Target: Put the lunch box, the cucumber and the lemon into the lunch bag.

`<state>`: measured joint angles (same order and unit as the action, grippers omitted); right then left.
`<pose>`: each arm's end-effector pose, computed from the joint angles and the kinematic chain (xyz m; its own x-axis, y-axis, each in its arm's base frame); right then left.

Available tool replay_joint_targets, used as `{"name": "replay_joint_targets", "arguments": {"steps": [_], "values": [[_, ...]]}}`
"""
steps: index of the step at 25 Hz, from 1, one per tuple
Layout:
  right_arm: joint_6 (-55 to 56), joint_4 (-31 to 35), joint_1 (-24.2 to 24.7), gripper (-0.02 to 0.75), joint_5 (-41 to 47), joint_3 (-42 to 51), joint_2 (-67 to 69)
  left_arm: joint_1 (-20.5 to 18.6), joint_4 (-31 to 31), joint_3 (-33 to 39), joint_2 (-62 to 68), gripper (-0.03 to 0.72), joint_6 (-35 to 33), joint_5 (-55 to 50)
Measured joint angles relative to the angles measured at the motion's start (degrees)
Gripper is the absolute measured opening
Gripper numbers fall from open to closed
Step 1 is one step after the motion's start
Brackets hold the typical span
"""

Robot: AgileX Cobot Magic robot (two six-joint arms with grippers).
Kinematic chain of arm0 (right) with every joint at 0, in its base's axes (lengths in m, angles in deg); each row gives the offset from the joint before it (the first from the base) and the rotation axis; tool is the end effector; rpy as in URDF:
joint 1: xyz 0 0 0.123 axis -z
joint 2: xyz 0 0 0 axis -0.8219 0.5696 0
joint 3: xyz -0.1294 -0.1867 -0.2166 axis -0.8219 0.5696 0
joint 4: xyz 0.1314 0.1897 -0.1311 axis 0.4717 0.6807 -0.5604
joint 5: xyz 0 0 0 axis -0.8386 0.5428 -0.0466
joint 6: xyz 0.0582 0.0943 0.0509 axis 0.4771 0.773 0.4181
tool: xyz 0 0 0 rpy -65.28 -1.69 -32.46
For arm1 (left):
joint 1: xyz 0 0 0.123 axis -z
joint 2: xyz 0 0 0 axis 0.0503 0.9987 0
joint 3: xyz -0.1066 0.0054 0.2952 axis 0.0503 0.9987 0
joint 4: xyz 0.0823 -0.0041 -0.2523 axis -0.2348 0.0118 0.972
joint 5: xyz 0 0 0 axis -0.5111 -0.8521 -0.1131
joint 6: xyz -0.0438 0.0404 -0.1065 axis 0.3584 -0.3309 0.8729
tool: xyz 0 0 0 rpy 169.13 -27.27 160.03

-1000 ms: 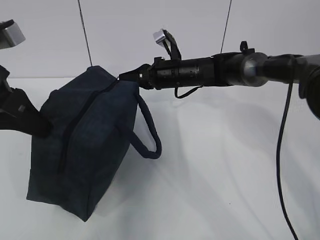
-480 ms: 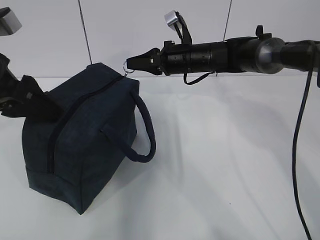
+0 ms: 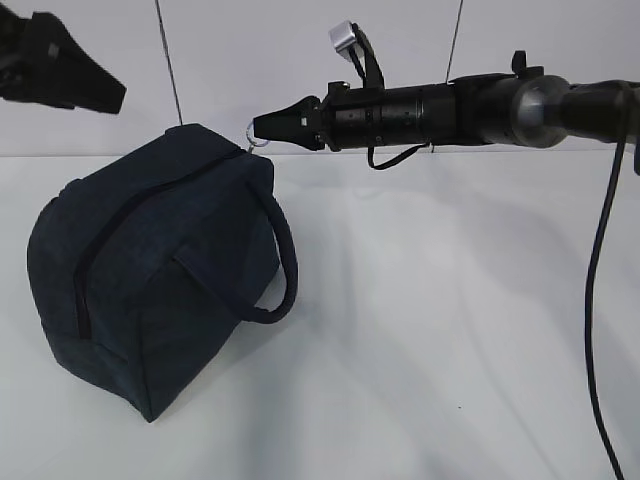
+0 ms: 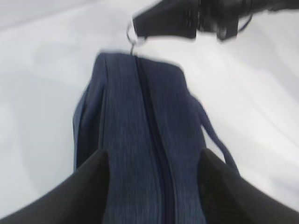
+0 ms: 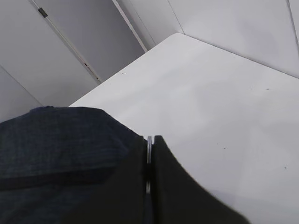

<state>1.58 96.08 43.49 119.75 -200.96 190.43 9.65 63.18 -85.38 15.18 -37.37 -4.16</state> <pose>0.5361 0.2207 0.1894 -0.4410 -0.0182 -0.8973 -0.8542 0.3152 0.4135 0.3001 -0.1163 0.3482 -0.6541 0.2223 -0.7230 0.5268 0.8198 -0.2245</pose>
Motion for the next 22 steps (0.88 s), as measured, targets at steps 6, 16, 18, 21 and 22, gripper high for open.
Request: {"name": "replay_joint_targets", "arguments": {"steps": [6, 16, 18, 21, 22], "values": [[0.0, 0.0, 0.0, 0.008, 0.0, 0.0, 0.0, 0.0, 0.21, -5.36, 6.1, 0.439, 0.04, 0.75], [0.0, -0.78, 0.0, 0.008, 0.0, 0.0, 0.0, 0.0, 1.23, -16.45, 20.18, 0.438, -0.11, -0.89], [0.0, -0.88, 0.0, 0.008, 0.0, 0.0, 0.0, 0.4, 1.23, -17.94, 22.24, 0.438, -0.52, -0.89], [0.0, -1.12, 0.0, 0.008, 0.0, 0.0, 0.0, 1.17, 1.34, -19.8, 25.11, 0.432, -0.9, -0.99], [0.0, -1.16, 0.0, 0.008, 0.0, 0.0, 0.0, 1.31, 1.44, -20.22, 25.8, 0.429, -0.98, -0.99]]}}
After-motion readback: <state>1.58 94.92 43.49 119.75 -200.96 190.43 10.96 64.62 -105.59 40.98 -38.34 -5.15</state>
